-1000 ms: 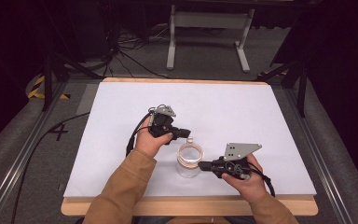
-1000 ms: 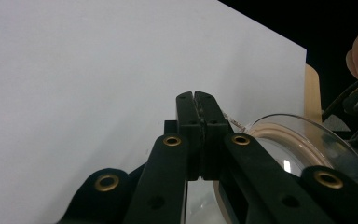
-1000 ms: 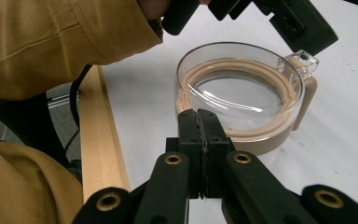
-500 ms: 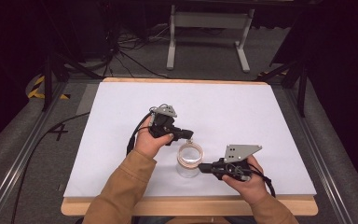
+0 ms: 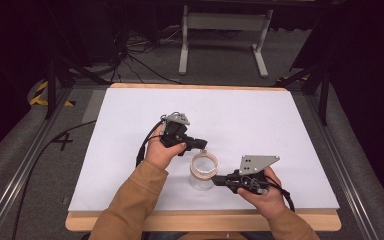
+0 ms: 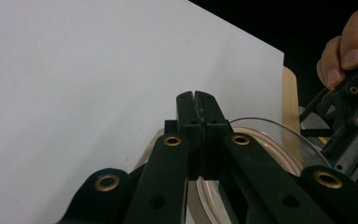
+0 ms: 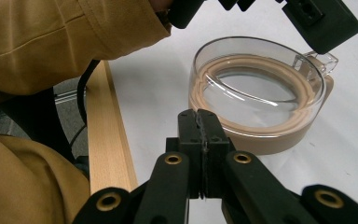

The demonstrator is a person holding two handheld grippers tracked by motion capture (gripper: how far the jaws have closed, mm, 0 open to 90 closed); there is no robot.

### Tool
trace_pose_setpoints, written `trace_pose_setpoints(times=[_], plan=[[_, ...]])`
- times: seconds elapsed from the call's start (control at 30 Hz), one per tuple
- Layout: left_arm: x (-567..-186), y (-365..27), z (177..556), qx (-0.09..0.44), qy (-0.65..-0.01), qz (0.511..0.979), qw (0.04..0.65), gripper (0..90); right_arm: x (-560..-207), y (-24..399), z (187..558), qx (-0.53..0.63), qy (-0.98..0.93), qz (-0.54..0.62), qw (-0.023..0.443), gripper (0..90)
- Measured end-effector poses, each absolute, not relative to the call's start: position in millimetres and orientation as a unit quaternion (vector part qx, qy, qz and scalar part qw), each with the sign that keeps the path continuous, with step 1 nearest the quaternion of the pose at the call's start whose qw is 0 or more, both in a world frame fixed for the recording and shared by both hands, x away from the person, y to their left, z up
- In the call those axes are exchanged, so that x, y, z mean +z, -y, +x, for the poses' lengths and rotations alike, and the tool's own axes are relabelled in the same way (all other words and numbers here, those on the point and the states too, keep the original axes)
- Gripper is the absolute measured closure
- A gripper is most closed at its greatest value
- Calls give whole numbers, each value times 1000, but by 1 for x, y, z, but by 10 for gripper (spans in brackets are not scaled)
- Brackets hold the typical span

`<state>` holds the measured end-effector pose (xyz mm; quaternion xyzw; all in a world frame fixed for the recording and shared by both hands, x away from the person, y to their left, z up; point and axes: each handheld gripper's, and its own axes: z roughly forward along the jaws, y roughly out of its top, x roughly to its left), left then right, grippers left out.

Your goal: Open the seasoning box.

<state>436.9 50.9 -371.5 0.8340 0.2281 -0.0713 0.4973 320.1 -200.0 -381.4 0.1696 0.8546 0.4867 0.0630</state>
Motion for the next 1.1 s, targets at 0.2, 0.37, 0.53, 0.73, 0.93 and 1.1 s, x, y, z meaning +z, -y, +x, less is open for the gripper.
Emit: trace_pose_setpoints(times=[0.2, 0.37, 0.53, 0.73, 0.93, 1.1], plan=[[-372, -51, 438, -75, -229, 833, 498, 900, -382, 199, 320, 485, -855, 171, 61, 900], [-373, -51, 439, -77, -231, 830, 501, 900, -383, 198, 320, 485, -856, 170, 59, 900], [-374, -51, 439, -71, -231, 833, 497, 900, -383, 198, 321, 487, -855, 171, 61, 900], [-374, -52, 438, -73, -234, 832, 498, 900, -381, 199, 324, 495, -847, 181, 69, 900], [-373, -57, 434, -75, -234, 821, 515, 900, -381, 198, 326, 498, -845, 183, 68, 900], [-364, -69, 428, -48, -237, 819, 520, 900, -379, 196, 327, 500, -845, 176, 68, 900]])
